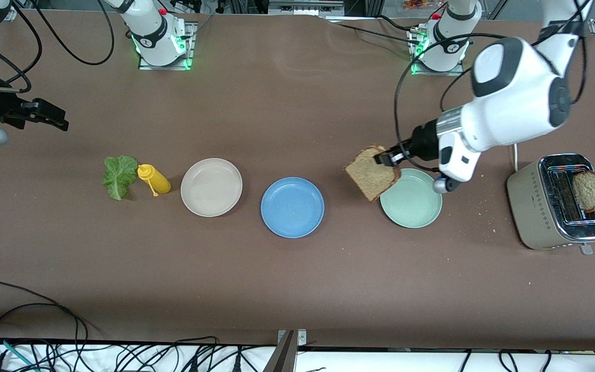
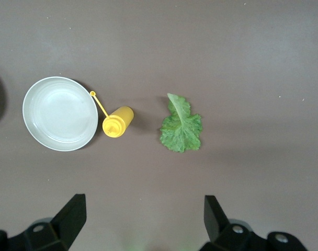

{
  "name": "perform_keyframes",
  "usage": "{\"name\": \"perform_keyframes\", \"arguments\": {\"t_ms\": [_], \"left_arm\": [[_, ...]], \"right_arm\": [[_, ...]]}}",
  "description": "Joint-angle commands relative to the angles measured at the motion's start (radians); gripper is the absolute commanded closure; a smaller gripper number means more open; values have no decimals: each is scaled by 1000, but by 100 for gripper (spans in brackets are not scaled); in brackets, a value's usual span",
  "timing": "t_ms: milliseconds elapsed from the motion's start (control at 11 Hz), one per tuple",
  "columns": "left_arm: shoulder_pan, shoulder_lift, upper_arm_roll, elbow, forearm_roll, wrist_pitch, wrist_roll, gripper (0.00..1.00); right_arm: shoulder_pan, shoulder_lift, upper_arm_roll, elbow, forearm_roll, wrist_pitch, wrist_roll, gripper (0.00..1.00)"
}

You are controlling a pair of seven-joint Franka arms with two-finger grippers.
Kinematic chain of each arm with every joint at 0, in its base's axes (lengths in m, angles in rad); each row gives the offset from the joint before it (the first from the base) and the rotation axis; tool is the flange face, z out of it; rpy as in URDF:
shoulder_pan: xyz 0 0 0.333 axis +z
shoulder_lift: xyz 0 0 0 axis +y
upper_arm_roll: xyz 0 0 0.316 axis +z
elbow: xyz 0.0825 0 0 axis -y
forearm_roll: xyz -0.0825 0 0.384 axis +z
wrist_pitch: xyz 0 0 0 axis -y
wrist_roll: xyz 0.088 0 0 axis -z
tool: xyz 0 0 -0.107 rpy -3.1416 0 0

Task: Make sandwich in blue plate with both arms
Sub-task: 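Lift the bread slice out and carry it to the blue plate, then lower the bread onto the blue plate and open the left gripper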

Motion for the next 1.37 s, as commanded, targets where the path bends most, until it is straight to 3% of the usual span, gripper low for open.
{"name": "perform_keyframes", "arguments": {"t_ms": [0, 457, 548, 639, 822, 913, 1096, 1278], "left_arm": [[-117, 100, -12, 7, -24, 209, -80, 100], [-307, 275, -2, 14, -16, 603, -124, 100], [-362, 313, 24, 14, -16, 701, -127, 100], [-443, 332, 96, 18, -16, 754, -127, 100], [-610, 360, 264, 30, -18, 762, -128, 100], [-641, 373, 294, 44, -19, 762, -128, 100], [-654, 387, 296, 53, -23, 762, -128, 100], [-655, 432, 297, 127, -20, 762, -146, 100]], "right_arm": [[-2, 6, -2, 20, 6, -11, -6, 0], [-1, 6, -1, 20, 6, -15, 2, 0], [-4, 6, -4, 19, 6, -15, -3, 0], [-2, 6, -2, 20, 6, -15, 5, 0], [-8, 8, -4, 19, 6, -15, -4, 0], [-10, 8, -5, 19, 6, -15, -8, 0], [-7, 8, -5, 20, 6, -15, 6, 0], [-5, 6, -4, 20, 6, -15, 8, 0]]}}
